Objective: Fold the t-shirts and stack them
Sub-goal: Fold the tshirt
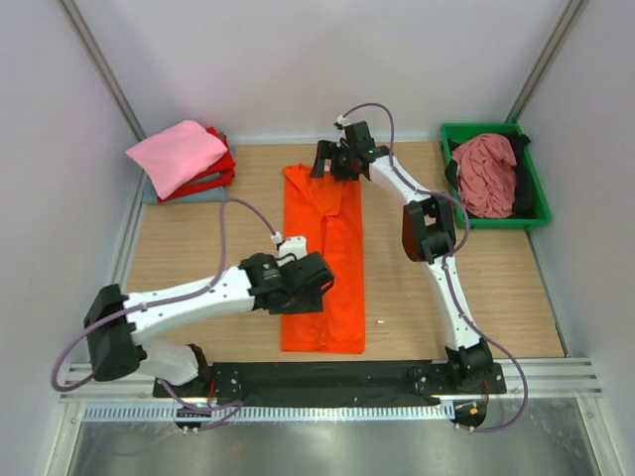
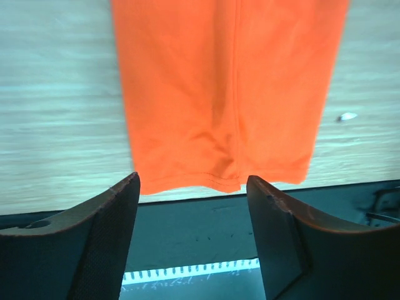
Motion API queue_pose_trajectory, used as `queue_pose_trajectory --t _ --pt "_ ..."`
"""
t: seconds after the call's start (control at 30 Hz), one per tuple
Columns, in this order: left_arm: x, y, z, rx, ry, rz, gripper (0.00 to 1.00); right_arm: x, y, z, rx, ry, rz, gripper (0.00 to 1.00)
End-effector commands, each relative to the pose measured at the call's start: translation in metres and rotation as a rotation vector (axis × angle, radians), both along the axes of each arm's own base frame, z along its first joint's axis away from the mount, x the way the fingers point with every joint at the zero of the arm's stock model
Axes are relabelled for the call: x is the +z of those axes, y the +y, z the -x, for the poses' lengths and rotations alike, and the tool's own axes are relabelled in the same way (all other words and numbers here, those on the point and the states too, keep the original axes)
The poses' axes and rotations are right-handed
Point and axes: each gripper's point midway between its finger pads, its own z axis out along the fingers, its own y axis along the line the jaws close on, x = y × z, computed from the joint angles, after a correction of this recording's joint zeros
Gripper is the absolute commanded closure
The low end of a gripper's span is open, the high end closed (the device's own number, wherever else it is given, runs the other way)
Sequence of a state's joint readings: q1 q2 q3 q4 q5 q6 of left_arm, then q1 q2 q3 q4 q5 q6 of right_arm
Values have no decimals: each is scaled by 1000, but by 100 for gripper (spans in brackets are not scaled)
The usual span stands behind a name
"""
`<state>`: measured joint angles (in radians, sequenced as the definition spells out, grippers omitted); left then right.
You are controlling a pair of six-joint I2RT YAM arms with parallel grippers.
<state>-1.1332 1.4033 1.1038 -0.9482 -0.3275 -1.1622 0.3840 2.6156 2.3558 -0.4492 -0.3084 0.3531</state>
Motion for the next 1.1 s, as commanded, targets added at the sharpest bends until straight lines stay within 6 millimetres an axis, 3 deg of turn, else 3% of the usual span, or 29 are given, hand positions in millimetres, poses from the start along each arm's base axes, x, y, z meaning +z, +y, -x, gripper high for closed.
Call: queue_pose_trajectory --t 0.0,0.07,0.1,0.17,0.2,0.27,0.3,0.33,0.37,0.4,0.47,0.5,0.53,0.57,0.6,0.67,0.7,0.77,0.8,0.93,1.07 --pt "48 45 -18 13 -186 -90 29 138 4 -2 29 -222 -68 2" --pt "56 58 -20 23 -221 -111 27 157 -8 2 -10 -242 -33 2" --pt "60 65 -18 39 -234 -93 25 174 -18 16 -30 -238 -17 2" --pt "60 72 -16 59 -246 -72 23 187 -36 31 -88 -231 21 2" --pt "55 75 -13 75 -247 -41 22 191 -55 52 -134 -215 62 2" --pt "50 77 -9 89 -246 6 22 201 -73 83 -181 -209 75 2" --pt "37 82 -5 102 -226 9 22 205 -89 117 -217 -198 64 2" --pt "40 80 -4 115 -237 70 22 202 -97 136 -242 -179 58 2" --pt "37 80 -2 125 -236 90 22 194 -104 156 -264 -154 58 2" --pt "26 80 1 139 -222 113 23 183 -117 198 -302 -98 36 2" --pt "22 80 4 145 -221 165 23 164 -122 244 -316 -50 38 2" --pt "11 80 6 143 -211 170 23 123 -131 275 -371 43 70 2" --pt "9 80 7 146 -209 183 24 131 -137 298 -395 21 39 3" --pt "3 81 8 149 -204 179 24 115 -129 329 -370 67 52 5" --pt "-6 82 8 152 -199 173 24 80 -137 355 -388 135 96 6" --pt "-16 81 10 148 -181 161 25 66 -135 387 -435 187 39 9" --pt "-24 81 11 148 -173 155 27 42 -129 416 -372 227 78 9" --pt "-35 78 14 151 -148 158 27 26 -133 437 -418 267 107 12" --pt "-43 75 15 151 -142 175 29 18 -124 459 -351 273 132 13" --pt "-62 61 21 145 -109 267 34 -2 -110 488 -323 282 152 22" --pt "-77 58 28 140 -72 296 37 -17 -91 497 -300 290 139 25"
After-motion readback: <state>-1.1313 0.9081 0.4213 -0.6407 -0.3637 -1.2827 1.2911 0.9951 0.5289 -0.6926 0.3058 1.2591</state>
